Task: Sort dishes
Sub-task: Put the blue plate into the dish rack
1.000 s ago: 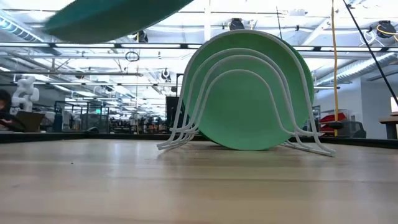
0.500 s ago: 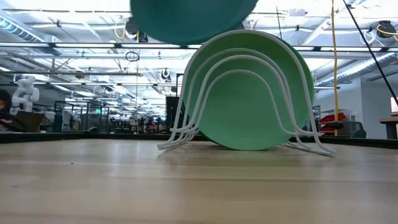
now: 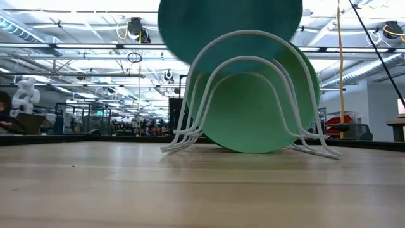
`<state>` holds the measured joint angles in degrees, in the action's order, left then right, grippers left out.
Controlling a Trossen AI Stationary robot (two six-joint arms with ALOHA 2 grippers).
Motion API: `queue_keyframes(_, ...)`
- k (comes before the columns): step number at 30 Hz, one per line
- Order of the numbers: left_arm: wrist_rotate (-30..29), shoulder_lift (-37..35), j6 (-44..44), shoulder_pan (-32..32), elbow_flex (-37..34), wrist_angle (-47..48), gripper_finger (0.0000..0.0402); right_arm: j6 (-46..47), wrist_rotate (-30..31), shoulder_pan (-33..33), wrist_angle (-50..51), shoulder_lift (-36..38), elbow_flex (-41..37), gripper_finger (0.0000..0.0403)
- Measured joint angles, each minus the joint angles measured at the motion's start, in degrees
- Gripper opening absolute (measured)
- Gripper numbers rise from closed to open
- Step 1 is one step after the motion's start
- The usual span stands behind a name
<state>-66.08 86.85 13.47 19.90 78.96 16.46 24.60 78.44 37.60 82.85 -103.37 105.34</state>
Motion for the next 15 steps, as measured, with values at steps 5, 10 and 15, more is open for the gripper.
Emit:
queue_keyframes(5, 0.17, 5.39, -3.49, -0.02, -0.05, 0.57, 0.0, 0.0, 0.05, 0.0, 0.05, 0.0, 0.0, 0.0187)
queue_keyframes(10, 0.04, 10.22, -6.82, -0.07, -0.07, -2.09, 0.0, 0.02, 0.06, -0.07, 0.06, 0.0, 0.0, 0.0187)
queue_keyframes(15, 0.03, 13.55, -6.76, -0.02, -0.07, -3.48, 0.0, 0.02, 0.06, -0.07, 0.04, 0.0, 0.0, 0.0187)
